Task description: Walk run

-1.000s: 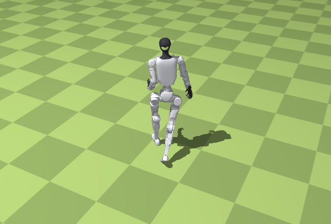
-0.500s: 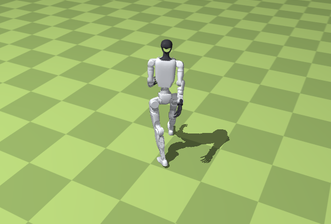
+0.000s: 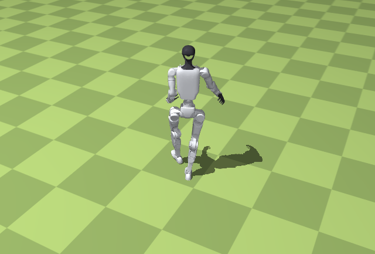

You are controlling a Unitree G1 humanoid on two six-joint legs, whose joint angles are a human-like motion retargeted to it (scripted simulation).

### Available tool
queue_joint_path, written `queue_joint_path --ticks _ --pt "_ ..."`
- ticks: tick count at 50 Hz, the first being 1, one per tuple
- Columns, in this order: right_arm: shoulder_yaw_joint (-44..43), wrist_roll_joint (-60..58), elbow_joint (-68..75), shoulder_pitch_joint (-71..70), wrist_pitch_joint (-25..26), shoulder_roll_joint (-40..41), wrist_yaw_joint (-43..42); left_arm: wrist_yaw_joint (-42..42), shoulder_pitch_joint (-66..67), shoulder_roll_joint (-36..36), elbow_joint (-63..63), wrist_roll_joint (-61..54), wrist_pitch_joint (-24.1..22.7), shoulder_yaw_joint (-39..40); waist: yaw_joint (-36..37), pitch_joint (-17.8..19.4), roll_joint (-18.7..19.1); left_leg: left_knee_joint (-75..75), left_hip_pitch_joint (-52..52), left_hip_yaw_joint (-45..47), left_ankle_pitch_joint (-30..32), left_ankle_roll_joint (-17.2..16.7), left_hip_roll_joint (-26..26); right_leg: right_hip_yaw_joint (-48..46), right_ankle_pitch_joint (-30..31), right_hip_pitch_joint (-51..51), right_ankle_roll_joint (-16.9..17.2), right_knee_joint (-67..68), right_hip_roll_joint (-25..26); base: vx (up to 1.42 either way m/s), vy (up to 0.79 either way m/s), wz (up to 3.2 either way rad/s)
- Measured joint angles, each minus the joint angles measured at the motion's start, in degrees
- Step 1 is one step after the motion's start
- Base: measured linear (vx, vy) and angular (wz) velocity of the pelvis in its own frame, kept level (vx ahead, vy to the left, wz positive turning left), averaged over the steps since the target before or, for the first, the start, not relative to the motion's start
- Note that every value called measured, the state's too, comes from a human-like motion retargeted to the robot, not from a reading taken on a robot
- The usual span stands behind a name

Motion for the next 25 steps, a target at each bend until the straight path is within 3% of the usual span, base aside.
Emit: queue_joint_path --ticks 3,5,7,8,10,12,13,15,17,20,25 --pt "-1.68 0.63 -2.49 -0.13 -1.58 -0.49 -2.14 3.06 -0.10 -0.56 -0.68 2.26 -2.21 -0.60 -2.46 -1.33 -0.70 -12.28 -1.94 -2.61 -3.35 1.80 -7.37 -5.22 -2.04 2.68 0.36 -0.07 -0.60 0.94 -0.09 0.90" --pt "-2.29 1.43 -2.70 1.03 -2.39 0.14 -3.97 3.82 0.06 -1.16 -1.02 3.41 -3.04 -0.47 -2.05 -1.70 -1.02 -12.92 -1.26 -2.23 -3.36 2.40 -7.75 -5.80 -1.66 4.36 0.91 1.47 0.06 1.31 -0.07 0.10" --pt "-2.85 2.14 -0.94 2.93 -2.82 1.54 -5.80 3.33 -0.03 -2.10 -0.97 3.80 -2.63 0.26 1.07 -1.57 -1.49 -7.50 -0.10 0.58 -3.44 3.35 -4.95 -5.37 2.52 6.03 2.71 4.01 -0.10 1.00 -0.08 -1.08" --pt "-3.00 2.15 0.67 4.12 -2.68 2.35 -6.09 2.78 0.32 -2.67 -0.95 3.77 -2.24 0.65 3.01 -1.94 -2.26 -5.72 0.55 2.52 -4.16 4.88 -4.30 -5.30 6.19 6.78 3.91 5.58 -1.18 1.11 -0.05 -1.28" --pt "-4.38 0.54 5.05 6.98 -2.14 3.80 -5.08 1.46 1.03 -3.27 -0.54 3.27 -1.35 0.83 5.90 -2.80 -2.04 -5.31 2.49 2.55 1.15 6.35 -3.91 -7.46 17.55 7.71 6.53 9.73 -1.97 1.40 0.03 -0.80" --pt "-5.32 -3.35 9.94 10.50 -0.86 5.24 -2.27 1.33 1.39 -3.44 0.09 1.89 -0.75 0.76 5.32 -4.32 -1.86 -2.28 2.10 -7.03 -1.22 8.76 -5.22 -7.62 29.64 5.38 10.29 17.86 -2.49 1.28 0.07 0.17" --pt "-5.25 -5.44 12.38 12.42 0.04 6.13 -1.08 1.71 1.29 -3.25 0.39 1.03 -0.47 0.88 4.35 -4.40 -1.29 0.13 1.58 -10.86 -2.52 8.22 -4.65 -5.59 33.90 2.87 11.53 24.23 -0.90 1.20 0.05 0.62" --pt "-5.06 -8.12 17.29 16.06 1.76 7.32 -0.14 2.98 0.24 -2.80 0.59 -0.21 -0.12 0.23 2.18 -2.98 -2.04 3.52 4.89 -7.96 -6.00 8.84 -5.57 -7.12 37.38 -2.95 12.29 42.51 -3.79 1.15 0.04 0.84" --pt "-5.50 -9.18 22.24 19.39 2.51 8.08 0.59 4.18 -1.75 -1.93 0.54 -0.35 -0.43 -1.12 2.92 -2.98 1.80 1.66 8.96 -4.51 -7.04 9.07 -1.55 -9.60 36.12 -6.60 11.13 44.35 -1.81 0.88 0.04 0.58" --pt "-6.29 -10.20 25.40 25.88 4.07 10.01 3.50 4.92 -5.07 -1.55 0.49 -0.66 -0.35 -2.08 2.18 -1.68 4.07 -0.46 13.16 -9.10 -8.21 8.58 -3.33 -8.32 25.52 -13.51 9.94 46.43 -0.45 0.99 0.00 0.97" --pt "-7.22 -9.02 25.40 37.36 2.48 15.28 6.03 3.90 -7.43 -1.50 -2.99 -2.65 -0.37 -4.30 -5.15 -0.66 6.35 -6.02 20.32 -16.52 -8.24 7.91 -6.86 -9.65 13.27 -22.71 12.35 33.34 -7.44 0.83 -0.04 1.94"
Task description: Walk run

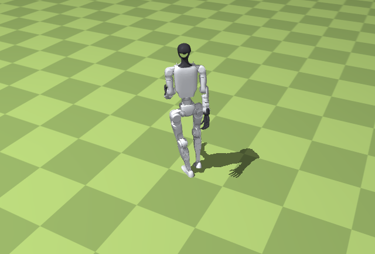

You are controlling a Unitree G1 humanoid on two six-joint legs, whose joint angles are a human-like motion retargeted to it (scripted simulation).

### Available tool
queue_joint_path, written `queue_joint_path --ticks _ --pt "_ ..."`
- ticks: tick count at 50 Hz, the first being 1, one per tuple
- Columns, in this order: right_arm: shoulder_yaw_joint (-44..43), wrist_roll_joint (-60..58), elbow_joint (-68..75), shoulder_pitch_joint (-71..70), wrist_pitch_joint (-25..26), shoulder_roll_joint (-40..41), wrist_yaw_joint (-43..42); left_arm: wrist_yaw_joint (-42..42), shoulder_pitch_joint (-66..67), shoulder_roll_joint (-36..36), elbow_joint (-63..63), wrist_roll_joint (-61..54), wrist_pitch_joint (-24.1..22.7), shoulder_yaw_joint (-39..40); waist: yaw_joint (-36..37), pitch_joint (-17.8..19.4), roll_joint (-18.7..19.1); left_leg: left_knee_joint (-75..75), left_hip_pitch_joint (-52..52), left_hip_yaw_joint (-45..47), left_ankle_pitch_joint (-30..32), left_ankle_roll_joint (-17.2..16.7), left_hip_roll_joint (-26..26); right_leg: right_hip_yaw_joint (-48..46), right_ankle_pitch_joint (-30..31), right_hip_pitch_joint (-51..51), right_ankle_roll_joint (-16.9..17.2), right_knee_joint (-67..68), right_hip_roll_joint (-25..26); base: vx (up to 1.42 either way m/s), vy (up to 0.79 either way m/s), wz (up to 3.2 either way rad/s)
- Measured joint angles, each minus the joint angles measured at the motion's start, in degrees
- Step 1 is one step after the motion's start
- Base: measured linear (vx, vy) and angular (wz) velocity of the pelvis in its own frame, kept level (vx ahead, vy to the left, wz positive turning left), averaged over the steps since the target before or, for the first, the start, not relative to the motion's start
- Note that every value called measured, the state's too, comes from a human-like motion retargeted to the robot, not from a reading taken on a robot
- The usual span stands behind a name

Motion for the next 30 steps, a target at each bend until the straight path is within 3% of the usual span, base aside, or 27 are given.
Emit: queue_joint_path --ticks 3,6,7,8,9,10,11,13,15,17,19,20,21,25,27,30 --pt "0.12 -0.80 0.00 4.80 -1.27 2.12 2.18 -1.04 -0.94 -0.17 -1.79 -1.77 1.02 -0.14 -3.71 0.38 -0.89 -0.99 3.73 -5.46 -1.71 0.08 -3.57 -0.92 -0.89 -2.53 0.76 -14.88 -6.46 0.72 -0.14 1.72" --pt "0.22 -3.75 0.00 7.40 -1.74 3.39 5.17 -1.39 -1.44 0.17 -2.54 -3.18 1.53 0.22 -6.70 1.64 -1.48 -1.32 8.48 -10.55 -3.76 -0.21 -5.23 4.02 -4.41 -5.13 -0.87 -27.81 -7.50 0.93 -0.34 1.43" --pt "0.47 -4.80 0.00 7.81 -1.82 3.45 6.28 -1.44 -1.40 0.31 -2.53 -3.51 1.46 0.48 -7.05 1.99 -1.54 -1.44 10.10 -11.59 -4.32 -0.50 -5.36 6.97 -5.20 -5.73 0.88 -31.47 -7.03 0.88 -0.36 0.70" --pt "0.91 -5.69 0.00 7.91 -1.86 3.20 7.49 -1.48 -1.22 0.40 -2.29 -3.74 1.28 0.88 -6.77 2.18 -1.73 -1.53 11.69 -11.95 -4.83 -0.96 -5.53 9.84 -5.84 -6.07 6.32 -34.76 -6.81 0.98 -0.52 0.27" --pt "1.49 -6.20 0.00 7.73 -1.76 2.87 8.52 -1.48 -0.83 0.57 -1.86 -3.88 1.13 1.35 -6.15 2.41 -1.91 -0.95 13.15 -11.84 -5.40 -2.16 -4.85 9.85 -6.03 -6.47 9.60 -35.97 -6.03 1.11 -0.74 -0.13" --pt "2.14 -6.51 0.00 7.40 -1.57 2.51 9.46 -1.46 -0.32 0.78 -1.33 -3.97 1.01 1.88 -5.35 2.66 -2.11 -0.03 14.54 -11.50 -6.00 -3.73 -3.75 8.41 -5.99 -6.90 11.79 -36.13 -4.97 1.00 -0.55 -0.06" --pt "2.42 -6.48 0.00 6.55 -1.04 1.63 9.74 -1.29 0.42 0.29 -0.87 -4.13 0.96 2.14 -5.34 2.22 -2.62 0.40 15.10 -11.65 -4.63 -3.71 -5.44 12.75 -5.13 -6.99 11.41 -34.01 -5.48 0.84 -0.26 0.15" --pt "2.41 -6.23 0.00 4.42 0.37 -0.13 9.16 -0.74 2.38 -0.46 0.07 -4.73 0.75 2.54 -5.65 0.92 -3.38 2.11 15.74 -11.42 -0.18 -5.56 -6.73 14.41 -3.89 -7.08 10.04 -29.69 -5.90 0.74 -0.11 0.60" --pt "1.15 -5.08 0.00 2.11 1.84 -1.61 6.48 -0.36 4.67 -0.98 1.02 -5.22 0.56 2.64 -8.72 -0.23 -3.41 7.09 15.77 -13.17 8.10 -9.18 -5.93 8.24 2.48 -5.69 9.92 -27.61 -7.97 1.03 -0.45 1.32" --pt "-0.21 -1.36 0.00 -0.94 2.38 -3.01 2.81 -0.28 6.15 -1.87 2.01 -4.09 0.56 3.32 -8.19 -1.15 -2.67 16.97 12.01 -11.80 20.53 -13.62 -5.23 15.65 -1.80 -4.57 6.63 -24.06 -5.89 0.93 -0.41 0.91" --pt "-1.30 3.82 -0.32 -4.80 1.90 -4.74 0.59 0.76 6.78 -2.92 2.61 -2.92 -0.10 2.61 -7.66 -0.65 -1.95 31.24 5.68 -8.80 28.86 -18.11 -1.96 12.78 -5.28 -2.08 3.43 -21.96 -5.87 1.07 -0.45 0.94" --pt "-1.34 6.30 -0.80 -6.89 1.55 -5.76 0.18 1.41 6.90 -3.29 2.59 -2.76 -0.55 2.33 -7.40 -0.77 -2.42 37.31 2.71 -4.84 31.93 -19.13 0.70 11.79 -6.62 -0.42 2.23 -22.02 -6.23 0.82 -0.37 1.11" --pt "-1.32 8.31 -1.38 -9.51 1.69 -7.06 0.36 1.40 6.48 -3.46 2.54 -3.01 -0.71 2.39 -7.80 -0.74 -2.98 41.04 0.43 -2.61 32.72 -18.02 2.37 9.95 -6.96 0.82 1.62 -22.56 -7.26 0.59 -0.29 1.21" --pt "-2.83 11.13 -4.49 -19.71 2.98 -12.26 -0.40 -0.44 5.51 -4.00 1.96 -3.81 0.25 3.39 -5.76 -0.32 -4.22 46.60 -7.39 5.64 21.53 -11.95 6.17 6.98 -8.25 6.55 -0.81 -25.35 -6.68 0.63 -0.25 0.54" --pt "-3.42 10.44 -7.50 -23.76 2.37 -14.50 -1.33 -1.06 5.41 -3.64 1.29 -3.68 0.38 3.85 -2.41 0.27 -5.22 44.97 -11.68 6.69 16.94 -12.71 4.85 7.48 -7.58 9.34 -1.29 -27.76 -6.36 0.64 -0.21 -0.46" --pt "-1.80 11.96 -12.62 -28.82 0.20 -18.47 -1.07 -1.69 4.69 -1.96 0.25 -2.31 0.07 3.84 1.95 0.70 -5.51 36.89 -16.79 10.28 10.11 -10.60 5.33 4.92 -8.14 13.06 -2.34 -30.61 -4.89 0.61 -0.20 -0.03"
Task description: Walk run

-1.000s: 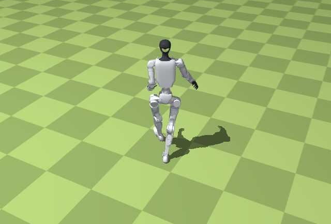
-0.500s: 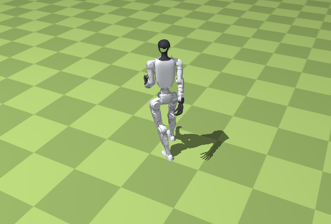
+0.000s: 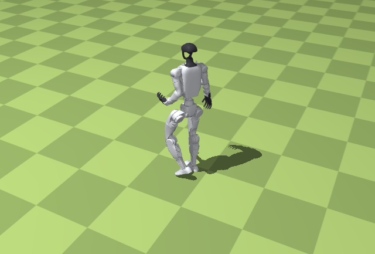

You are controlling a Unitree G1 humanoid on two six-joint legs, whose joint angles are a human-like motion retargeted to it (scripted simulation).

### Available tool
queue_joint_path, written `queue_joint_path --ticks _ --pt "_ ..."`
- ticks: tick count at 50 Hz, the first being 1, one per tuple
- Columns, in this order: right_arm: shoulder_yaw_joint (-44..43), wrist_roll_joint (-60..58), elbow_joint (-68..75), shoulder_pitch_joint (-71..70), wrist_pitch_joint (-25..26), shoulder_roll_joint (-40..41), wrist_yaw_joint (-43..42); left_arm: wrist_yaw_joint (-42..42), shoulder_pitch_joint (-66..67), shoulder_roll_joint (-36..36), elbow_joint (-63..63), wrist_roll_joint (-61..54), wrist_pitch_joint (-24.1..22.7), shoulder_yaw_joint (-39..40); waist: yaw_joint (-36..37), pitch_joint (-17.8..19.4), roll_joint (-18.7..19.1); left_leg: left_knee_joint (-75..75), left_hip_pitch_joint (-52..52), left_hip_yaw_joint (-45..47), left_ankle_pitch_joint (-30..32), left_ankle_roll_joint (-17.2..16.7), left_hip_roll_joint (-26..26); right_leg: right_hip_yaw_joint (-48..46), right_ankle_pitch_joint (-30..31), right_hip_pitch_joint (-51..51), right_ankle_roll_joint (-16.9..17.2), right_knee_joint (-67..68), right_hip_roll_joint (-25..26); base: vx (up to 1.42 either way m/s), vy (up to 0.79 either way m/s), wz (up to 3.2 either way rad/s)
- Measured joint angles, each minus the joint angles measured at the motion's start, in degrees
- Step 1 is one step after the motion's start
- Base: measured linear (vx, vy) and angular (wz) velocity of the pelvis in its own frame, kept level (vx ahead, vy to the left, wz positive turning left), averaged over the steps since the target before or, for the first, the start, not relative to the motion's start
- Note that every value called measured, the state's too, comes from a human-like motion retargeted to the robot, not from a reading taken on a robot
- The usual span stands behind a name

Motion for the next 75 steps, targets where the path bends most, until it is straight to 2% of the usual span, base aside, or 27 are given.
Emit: queue_joint_path --ticks 4,9,13,15,17,20,22,25,27,30,33,40,43,44,45,48,50,52,55,57,58,61,65,67,70,72,75 --pt "1.21 4.25 -7.30 -3.80 -2.29 -5.57 -1.13 -0.07 -1.11 1.35 -0.55 2.24 -0.41 -0.71 2.26 0.04 1.82 -18.61 -3.74 6.86 -4.59 4.63 0.41 -5.27 -2.87 5.10 -1.04 -3.07 4.03 0.61 -0.17 0.90" --pt "-1.96 8.45 -14.05 -5.08 -5.72 -7.47 -6.53 1.00 -1.07 0.09 0.38 2.24 -0.57 -0.91 -0.69 -0.85 2.95 -37.93 -3.21 20.48 -11.02 3.96 -5.86 -13.83 -7.56 10.36 -0.79 -4.25 7.28 0.68 -0.16 1.56" --pt "-3.41 13.24 -14.44 -3.98 -7.36 -4.68 -8.73 1.08 0.18 -1.57 1.42 2.51 -0.01 0.74 1.24 -1.06 1.33 -39.31 -0.19 21.25 -5.28 10.90 -7.01 -14.27 -6.72 12.90 1.04 -0.58 7.32 0.68 -0.16 0.19" --pt "-3.94 13.63 -12.76 -2.64 -7.71 -1.98 -7.34 0.71 1.54 -1.92 1.51 3.41 0.07 2.23 4.59 -1.12 -0.63 -38.90 1.48 19.89 -1.22 12.88 -6.26 -13.00 -2.36 15.09 3.11 1.96 6.14 1.06 -0.35 -0.97" --pt "-4.73 10.86 -10.17 -0.37 -7.77 1.03 -3.76 0.56 2.18 -1.60 2.06 4.11 0.40 3.62 6.89 -1.63 -1.79 -37.93 2.99 16.03 -5.47 12.88 -5.88 -13.60 7.45 15.61 5.25 6.82 5.18 1.01 -0.25 -0.61" --pt "-4.24 3.43 -6.12 4.51 -7.95 5.10 1.16 2.41 1.44 -0.94 2.86 3.72 1.04 5.01 6.43 -1.18 0.81 -33.91 3.77 9.85 -8.68 12.88 -2.47 -8.41 23.06 11.09 7.90 20.08 7.88 0.80 0.12 0.66" --pt "-3.08 -1.01 -3.00 7.87 -7.74 6.44 1.08 3.60 0.60 -0.57 2.52 3.58 0.38 4.19 6.02 -0.95 4.09 -33.06 6.00 9.46 -10.13 12.88 -0.19 -8.02 27.60 7.19 5.72 29.94 9.88 0.60 0.07 1.39" --pt "-1.84 -7.05 1.10 13.14 -6.44 8.15 -0.38 4.31 -1.66 -0.51 2.16 3.42 0.23 3.05 5.72 -0.89 7.03 -34.49 8.72 6.29 -10.31 12.88 -0.35 -2.60 19.50 0.65 5.40 38.68 12.82 0.60 0.09 1.58" --pt "-1.52 -9.03 3.33 16.91 -5.22 10.26 -2.12 4.24 -3.07 -0.14 1.86 2.84 0.14 2.26 4.04 -0.99 8.22 -35.25 9.71 1.73 -10.12 12.88 -1.67 -0.69 14.40 -3.23 3.85 40.11 12.29 0.57 0.07 2.20" --pt "-2.53 -9.88 7.11 22.36 -4.98 13.41 -3.32 3.35 -4.43 1.00 0.98 2.21 -0.86 0.40 -0.56 -1.50 10.18 -36.31 11.31 -4.88 -9.43 12.88 -3.14 -1.08 6.84 -8.25 0.59 36.79 8.70 0.62 0.00 2.87" --pt "-2.41 -9.33 10.79 26.48 -5.32 16.01 -0.36 2.71 -6.52 2.03 1.03 2.12 -1.10 -0.51 -3.10 -1.85 9.69 -36.56 12.65 -12.04 -9.52 12.88 -6.25 -0.85 6.52 -10.82 -0.56 26.18 4.14 0.42 -0.09 2.47" --pt "1.23 -18.29 12.62 30.42 -4.75 18.26 7.16 3.20 -7.88 1.84 1.28 1.26 -1.63 -1.41 -5.35 0.92 5.36 -36.23 19.96 -24.94 -10.80 12.88 -14.16 14.79 3.54 -14.55 3.18 3.27 3.51 0.54 -0.13 1.73" --pt "2.67 -22.91 12.61 29.34 -3.93 15.50 6.68 3.21 -6.21 0.91 1.87 0.51 -1.79 -1.00 -6.15 2.48 3.95 -35.07 23.67 -28.59 -11.47 12.88 -16.61 17.58 3.41 -14.36 12.43 -3.69 3.41 0.60 -0.15 1.01" --pt "3.12 -23.26 12.43 28.82 -3.59 14.41 6.08 3.34 -5.66 0.74 2.25 0.26 -1.70 -0.78 -6.04 2.88 3.70 -34.59 24.72 -29.17 -11.55 12.88 -17.02 16.48 3.51 -13.97 13.84 -4.67 3.32 0.74 -0.24 0.64" --pt "3.55 -23.27 12.17 28.28 -3.25 13.32 5.42 3.52 -5.11 0.62 2.66 0.03 -1.58 -0.52 -5.75 3.21 3.54 -34.14 25.68 -29.49 -11.56 12.88 -17.26 14.90 3.53 -13.47 14.14 -5.18 3.41 0.78 -0.21 0.63" --pt "3.80 -19.92 12.51 25.94 -1.86 9.89 3.87 3.82 -2.60 0.46 3.32 0.93 -1.57 0.11 -6.31 2.57 3.24 -32.80 27.48 -31.40 -8.37 12.88 -19.39 20.03 6.16 -11.79 9.91 -2.31 4.56 0.69 -0.04 0.94" --pt "2.09 -17.21 12.62 24.33 -0.17 8.06 3.74 3.42 -0.93 0.47 3.83 2.12 -1.37 0.69 -7.61 1.96 3.12 -29.56 28.15 -33.31 -4.31 10.29 -19.92 14.18 9.78 -11.01 9.34 -0.41 2.82 0.71 -0.11 1.52" --pt "0.45 -13.91 12.62 22.66 0.56 6.83 4.31 3.06 0.13 0.23 4.64 3.04 -1.04 1.10 -7.47 1.19 3.87 -23.04 26.32 -32.55 4.45 5.28 -19.34 19.95 7.62 -9.30 6.23 1.38 4.93 0.58 -0.13 1.37" --pt "-0.39 -8.52 12.62 19.11 -0.71 5.03 5.28 3.49 0.54 -0.64 5.41 3.59 -1.05 0.60 -5.94 0.36 4.03 -7.19 18.51 -23.09 19.23 -7.20 -15.25 15.73 3.05 -6.79 1.74 2.95 3.42 0.64 -0.14 1.45" --pt "0.15 -5.99 12.49 15.60 -1.47 4.19 4.63 3.04 0.33 -0.67 5.10 3.52 -1.06 0.56 -6.86 -0.59 3.48 2.58 13.13 -14.97 23.30 -12.34 -9.55 9.20 1.81 -5.34 0.66 2.00 1.32 0.65 -0.20 2.11" --pt "0.37 -5.27 12.10 13.66 -1.46 3.94 3.99 2.39 0.21 -0.66 4.89 3.61 -0.96 0.68 -6.92 -0.79 3.01 5.60 11.33 -11.90 24.10 -12.23 -7.55 7.62 1.07 -4.22 0.28 1.56 1.03 0.56 -0.21 1.84" --pt "0.71 -5.06 8.36 8.31 -1.39 3.66 2.10 1.80 -0.12 -1.26 4.75 3.54 -0.51 1.30 -5.28 -0.06 2.08 9.89 5.66 -8.25 13.96 -6.80 -6.23 4.56 -0.27 -0.60 -0.42 0.19 1.25 0.42 -0.16 1.10" --pt "1.63 -4.72 0.55 3.48 -3.93 3.20 1.65 3.20 0.23 -1.97 4.58 2.82 -1.39 1.21 1.00 0.24 0.69 5.46 -2.81 -5.95 5.21 -3.90 -6.42 0.67 -1.12 2.78 -0.53 -1.59 1.50 0.49 -0.13 0.23" --pt "2.39 -2.60 -3.20 2.31 -5.85 2.31 1.49 2.82 0.41 -1.95 4.41 3.61 -1.27 0.91 3.17 -0.21 0.58 -0.12 -5.51 -1.84 0.84 0.43 -2.75 -1.21 -2.51 4.12 -0.56 -1.98 2.30 0.60 -0.13 0.77" --pt "2.90 0.36 -7.26 0.87 -8.19 0.50 0.12 2.07 0.52 -2.18 4.32 4.68 -1.09 0.34 5.72 -0.13 0.89 -13.54 -8.22 2.47 -0.11 5.43 -0.13 -2.90 -4.86 6.82 -0.46 -2.42 4.27 0.58 -0.08 1.05" --pt "2.07 0.82 -8.62 0.29 -9.06 -0.48 -1.04 2.29 0.54 -2.57 4.50 4.85 -1.39 -0.16 6.27 -0.15 1.02 -23.07 -8.64 8.14 -1.64 6.46 0.04 -6.19 -6.01 8.85 -0.40 -3.20 5.38 0.54 -0.06 1.30" --pt "0.92 1.27 -8.87 0.40 -9.34 -1.10 -2.33 2.62 0.89 -2.95 4.78 4.92 -1.70 -0.80 5.27 -1.25 1.10 -34.23 -8.64 14.90 -6.32 8.01 -4.02 -13.63 -7.35 11.56 0.36 -4.44 6.61 0.66 -0.06 1.68"
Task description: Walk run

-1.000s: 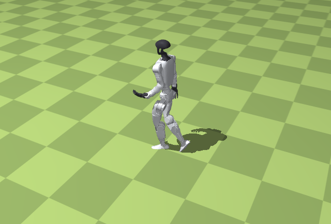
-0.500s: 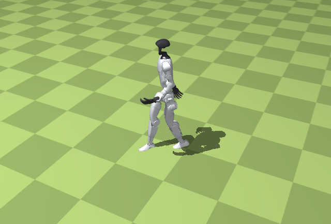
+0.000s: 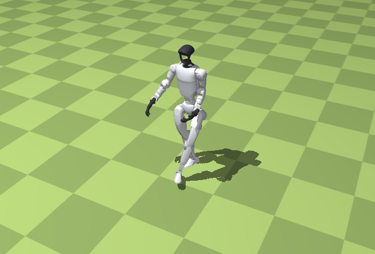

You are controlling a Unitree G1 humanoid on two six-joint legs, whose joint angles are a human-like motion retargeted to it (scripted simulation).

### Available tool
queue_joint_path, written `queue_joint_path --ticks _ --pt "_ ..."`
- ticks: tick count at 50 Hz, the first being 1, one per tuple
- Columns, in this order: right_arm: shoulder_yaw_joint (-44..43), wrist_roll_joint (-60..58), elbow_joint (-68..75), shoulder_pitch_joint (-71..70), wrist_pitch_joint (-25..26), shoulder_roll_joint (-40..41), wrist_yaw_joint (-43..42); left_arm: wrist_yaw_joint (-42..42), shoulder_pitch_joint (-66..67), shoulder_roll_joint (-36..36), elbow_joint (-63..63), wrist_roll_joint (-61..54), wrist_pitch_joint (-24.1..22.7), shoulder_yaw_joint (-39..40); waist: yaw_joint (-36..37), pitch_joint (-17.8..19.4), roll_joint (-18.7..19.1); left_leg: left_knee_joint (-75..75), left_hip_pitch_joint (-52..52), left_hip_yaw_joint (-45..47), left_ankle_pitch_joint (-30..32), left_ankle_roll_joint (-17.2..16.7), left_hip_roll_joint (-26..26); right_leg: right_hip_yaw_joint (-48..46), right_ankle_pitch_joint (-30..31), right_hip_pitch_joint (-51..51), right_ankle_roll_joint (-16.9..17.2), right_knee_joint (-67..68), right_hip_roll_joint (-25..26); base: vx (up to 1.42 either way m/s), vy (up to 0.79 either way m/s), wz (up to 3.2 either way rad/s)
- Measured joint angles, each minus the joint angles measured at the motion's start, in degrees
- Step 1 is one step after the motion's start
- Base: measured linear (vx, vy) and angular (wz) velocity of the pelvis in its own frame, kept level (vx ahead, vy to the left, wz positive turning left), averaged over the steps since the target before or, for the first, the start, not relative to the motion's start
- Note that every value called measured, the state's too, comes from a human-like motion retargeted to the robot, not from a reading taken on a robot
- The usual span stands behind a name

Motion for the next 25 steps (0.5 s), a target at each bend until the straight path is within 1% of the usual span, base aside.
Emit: queue_joint_path --ticks 2,5,7,8,10,12,13,14,15,17,20,22,23,25 --pt "-0.13 0.41 0.96 0.80 0.16 0.37 -0.28 -0.02 0.28 -0.28 0.25 0.05 0.13 0.01 -0.40 -0.60 -0.56 -3.46 1.80 5.01 -0.81 0.41 -1.47 -1.56 0.18 1.41 0.74 0.59 0.41 0.78 -0.06 1.27" --pt "0.61 0.48 4.21 2.49 0.32 2.00 0.35 0.29 0.80 -0.74 0.48 0.44 0.40 0.74 2.20 -0.87 -3.06 -3.18 5.34 7.21 -0.22 3.23 -2.27 -1.87 3.64 3.72 2.48 2.82 -0.73 1.05 -0.02 0.21" --pt "0.90 -1.61 6.90 4.37 0.04 3.80 2.23 0.50 1.33 -0.81 0.53 0.61 0.37 1.29 4.21 -1.12 -4.50 -3.39 7.29 7.60 1.81 4.86 -2.67 -1.68 9.91 5.35 4.63 5.22 -1.67 1.06 -0.11 -0.20" --pt "1.06 -3.47 7.96 5.74 -0.24 4.92 3.32 0.67 1.52 -0.74 0.73 0.43 0.43 1.59 5.31 -1.34 -5.17 -3.24 8.43 6.50 1.97 4.86 -2.71 -1.79 14.79 6.39 5.33 6.62 -2.14 1.09 -0.17 -0.30" --pt "1.58 -7.48 9.98 9.01 -0.83 7.30 3.96 1.37 1.47 -0.48 1.20 -0.38 0.71 1.99 6.38 -2.06 -5.34 -1.31 9.48 1.54 -0.25 4.86 -1.45 -0.41 27.02 6.51 5.68 11.63 -2.53 1.12 -0.08 0.06" --pt "3.11 -10.00 12.75 12.46 -0.58 9.22 1.86 1.92 0.91 0.11 1.19 -1.12 0.93 2.05 4.60 -2.63 -2.80 1.33 10.77 -2.69 -2.77 4.86 0.82 -0.92 36.22 4.04 1.79 21.11 -1.71 0.98 0.06 1.14" --pt "3.72 -10.78 14.36 14.03 0.04 9.78 0.62 2.01 0.39 0.35 1.04 -1.18 0.94 1.83 3.22 -2.46 -1.64 2.25 12.61 -2.67 -3.94 4.86 1.49 -1.66 38.76 2.08 -1.27 28.07 -1.74 0.90 0.09 1.79" --pt "3.70 -11.59 15.84 15.51 0.81 10.32 -0.23 2.02 -0.45 0.61 0.84 -1.03 0.99 1.39 2.00 -2.42 -0.02 2.25 14.19 -3.57 -4.54 4.86 2.19 -0.38 39.60 -0.19 -2.47 32.39 0.03 0.95 0.11 2.07" --pt "3.37 -12.40 17.26 16.96 1.65 10.84 -0.88 1.98 -1.44 0.89 0.62 -0.79 1.06 0.85 0.85 -2.46 1.83 1.78 15.63 -4.92 -4.84 4.86 2.91 1.89 39.60 -2.61 -2.73 35.41 2.69 0.91 0.12 1.96" --pt "1.81 -13.51 19.39 20.09 3.05 11.96 -0.81 1.82 -3.99 1.15 0.48 -0.29 1.33 -0.26 0.13 -2.36 4.50 1.25 17.09 -9.33 -5.23 4.86 3.15 6.89 32.32 -8.21 -1.72 40.62 6.18 0.72 0.08 1.80" --pt "-0.46 -12.73 21.49 25.21 3.73 13.97 0.28 1.37 -7.39 1.35 0.01 -0.31 1.32 -2.35 -2.54 -1.92 6.75 -0.26 19.98 -16.25 -5.40 4.86 1.70 11.37 23.73 -15.92 -1.94 43.46 7.12 0.74 -0.01 2.18" --pt "-1.43 -11.48 21.49 28.72 4.36 15.44 2.01 0.66 -8.76 1.59 -0.99 -0.71 1.17 -3.97 -5.18 -1.65 7.84 -1.44 21.99 -21.86 -5.47 4.86 0.37 9.80 18.88 -19.80 -4.78 40.22 4.01 0.73 -0.08 2.38" --pt "-1.85 -11.13 21.49 30.23 4.93 16.03 3.11 0.19 -9.32 1.75 -1.53 -0.92 1.26 -4.46 -6.45 -1.62 8.00 -1.77 22.81 -24.32 -5.63 4.86 -0.49 8.19 17.09 -21.44 -5.90 37.58 1.34 0.74 -0.13 2.19" --pt "-2.44 -10.93 21.49 32.79 6.36 17.05 5.20 -0.64 -10.25 2.08 -2.51 -1.32 1.65 -5.02 -8.71 -1.48 7.50 -2.23 24.78 -28.54 -6.19 4.86 -2.61 6.83 16.98 -24.06 -5.51 29.86 -2.93 0.83 -0.18 1.98"
